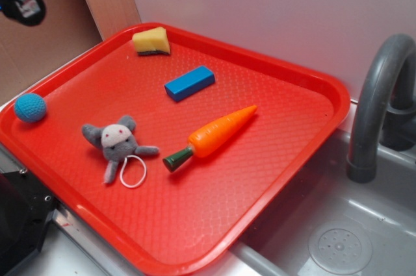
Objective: Grab the blue ball.
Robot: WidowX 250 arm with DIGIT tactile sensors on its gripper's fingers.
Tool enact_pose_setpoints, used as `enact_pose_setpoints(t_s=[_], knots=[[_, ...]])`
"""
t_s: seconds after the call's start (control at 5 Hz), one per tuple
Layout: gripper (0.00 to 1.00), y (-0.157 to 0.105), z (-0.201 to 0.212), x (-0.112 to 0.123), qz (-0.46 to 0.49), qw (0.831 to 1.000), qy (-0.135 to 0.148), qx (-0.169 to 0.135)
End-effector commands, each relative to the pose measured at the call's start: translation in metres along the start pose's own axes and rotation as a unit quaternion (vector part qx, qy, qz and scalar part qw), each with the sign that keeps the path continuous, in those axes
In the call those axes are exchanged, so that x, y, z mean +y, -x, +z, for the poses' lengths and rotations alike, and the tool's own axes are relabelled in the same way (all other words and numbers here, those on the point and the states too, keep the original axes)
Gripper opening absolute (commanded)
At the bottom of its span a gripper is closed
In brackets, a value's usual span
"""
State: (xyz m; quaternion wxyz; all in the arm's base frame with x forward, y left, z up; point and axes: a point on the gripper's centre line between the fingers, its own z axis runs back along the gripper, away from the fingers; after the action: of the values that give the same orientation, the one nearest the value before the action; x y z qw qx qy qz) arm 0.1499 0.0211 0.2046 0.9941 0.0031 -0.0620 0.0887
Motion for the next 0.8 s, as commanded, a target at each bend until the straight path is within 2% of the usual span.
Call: enact_pose_setpoints(t_s=[0.0, 0.4, 0.6], knots=[[1.0, -0.016, -0.029, 0.068, 0.066, 0.995, -0.071, -0.005], [1.0, -0.007, -0.063, 0.106, 0.066, 0.989, -0.123, 0.044], [1.0, -0.003, -0.077, 0.115, 0.061, 0.987, -0.135, 0.061]])
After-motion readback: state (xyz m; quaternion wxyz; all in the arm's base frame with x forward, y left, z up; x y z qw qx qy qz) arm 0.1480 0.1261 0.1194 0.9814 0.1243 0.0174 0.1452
